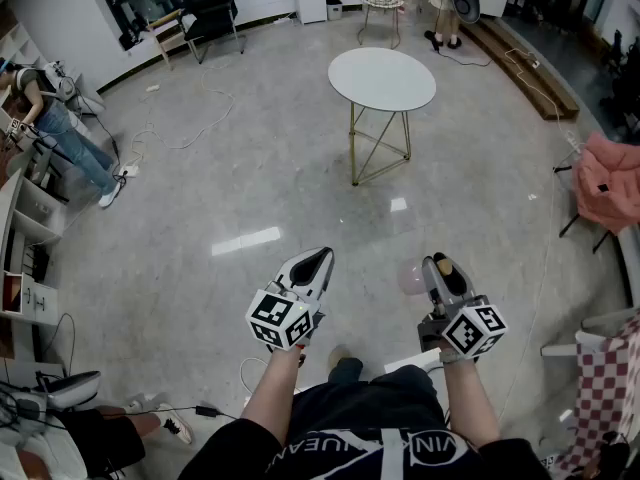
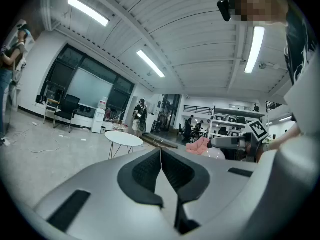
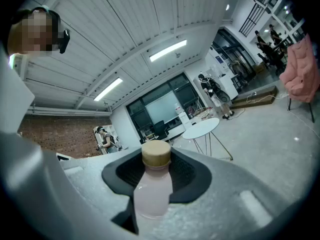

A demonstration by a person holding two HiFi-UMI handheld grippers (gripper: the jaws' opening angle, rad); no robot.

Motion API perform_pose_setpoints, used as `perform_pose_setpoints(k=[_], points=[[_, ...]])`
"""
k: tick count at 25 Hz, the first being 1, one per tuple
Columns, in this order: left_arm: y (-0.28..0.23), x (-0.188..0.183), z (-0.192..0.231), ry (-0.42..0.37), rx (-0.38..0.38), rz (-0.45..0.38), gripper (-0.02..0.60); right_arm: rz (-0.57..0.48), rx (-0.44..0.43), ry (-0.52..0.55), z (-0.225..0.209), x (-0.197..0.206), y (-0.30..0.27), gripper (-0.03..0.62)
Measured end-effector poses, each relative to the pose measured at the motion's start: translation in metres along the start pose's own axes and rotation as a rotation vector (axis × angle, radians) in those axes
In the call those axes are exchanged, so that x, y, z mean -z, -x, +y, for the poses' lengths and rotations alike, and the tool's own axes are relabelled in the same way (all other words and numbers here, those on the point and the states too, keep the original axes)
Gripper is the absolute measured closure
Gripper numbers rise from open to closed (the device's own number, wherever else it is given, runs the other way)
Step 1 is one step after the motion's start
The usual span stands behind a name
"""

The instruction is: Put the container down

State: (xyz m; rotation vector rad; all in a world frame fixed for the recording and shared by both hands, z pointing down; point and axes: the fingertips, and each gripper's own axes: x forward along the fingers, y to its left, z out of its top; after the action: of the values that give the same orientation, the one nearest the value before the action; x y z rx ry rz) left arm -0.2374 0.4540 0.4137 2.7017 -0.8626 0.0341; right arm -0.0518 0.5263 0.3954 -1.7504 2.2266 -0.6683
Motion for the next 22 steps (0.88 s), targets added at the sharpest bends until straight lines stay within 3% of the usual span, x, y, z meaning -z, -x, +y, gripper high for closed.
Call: perform_pose_setpoints(k=[11,22], points=[[-0.022,-0.004,0.027,-0.003,-0.003,-0.015,0.568,-0.010,-0.004,-0.008,-0.012,-0.003,-0.031,0.465],[-0.058,-0.028,0.087,-0.008,-0.032,-0.010,0.568,0.005,-0.051,-0.033,-0.022,-0.012,-0.114,0.465]])
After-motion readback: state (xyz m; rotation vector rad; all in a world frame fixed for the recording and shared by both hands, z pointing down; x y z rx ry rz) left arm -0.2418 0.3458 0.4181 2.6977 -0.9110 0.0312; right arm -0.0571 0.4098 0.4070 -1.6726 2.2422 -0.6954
